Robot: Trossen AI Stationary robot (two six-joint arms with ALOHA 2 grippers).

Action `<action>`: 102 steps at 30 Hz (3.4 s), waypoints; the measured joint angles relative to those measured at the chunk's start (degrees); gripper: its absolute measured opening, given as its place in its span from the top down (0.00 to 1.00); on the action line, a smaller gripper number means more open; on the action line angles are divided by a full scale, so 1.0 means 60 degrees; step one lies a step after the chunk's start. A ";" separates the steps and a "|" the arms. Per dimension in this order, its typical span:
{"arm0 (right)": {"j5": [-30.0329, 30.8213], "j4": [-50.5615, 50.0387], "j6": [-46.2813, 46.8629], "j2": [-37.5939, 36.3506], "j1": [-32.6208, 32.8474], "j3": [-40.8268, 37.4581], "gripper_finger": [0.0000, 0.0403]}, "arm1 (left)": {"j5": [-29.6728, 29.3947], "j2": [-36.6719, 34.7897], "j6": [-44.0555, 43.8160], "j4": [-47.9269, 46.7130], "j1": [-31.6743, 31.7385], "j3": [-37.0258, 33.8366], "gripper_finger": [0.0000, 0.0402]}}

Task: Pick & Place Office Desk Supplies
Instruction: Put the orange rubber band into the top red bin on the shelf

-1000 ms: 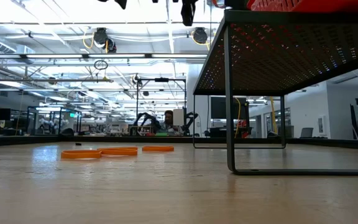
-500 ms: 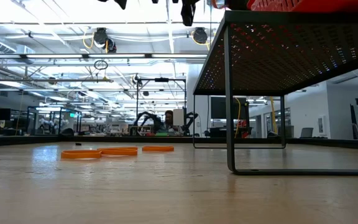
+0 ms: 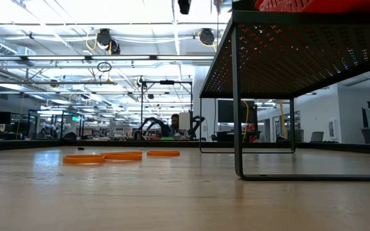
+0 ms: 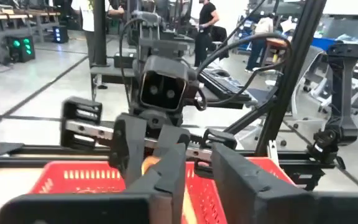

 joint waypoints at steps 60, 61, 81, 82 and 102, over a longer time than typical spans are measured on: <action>0.1507 -1.2561 0.3083 -0.1956 -0.1240 0.3391 0.37 | -0.2995 -0.1782 -0.1179 -0.2418 0.1062 -0.1956 0.62; 0.1505 -1.2565 0.3079 -0.1905 -0.1242 0.3439 0.37 | -0.2995 -0.1782 -0.1179 -0.2433 0.1052 -0.1956 0.62; 0.1483 -1.1965 0.2824 -0.2303 -0.1231 0.3457 0.37 | -0.2747 -0.1601 -0.1689 -0.5351 0.0443 -0.1960 0.62; 0.1483 -1.1969 0.2824 -0.2300 -0.1231 0.3457 0.37 | -0.2744 -0.1513 -0.1689 -0.5545 0.0336 -0.1964 0.62; 0.1483 -1.1828 0.2791 -0.2299 -0.1231 0.3442 0.37 | -0.3388 0.2685 -0.2631 -0.5806 0.0338 -0.1931 0.62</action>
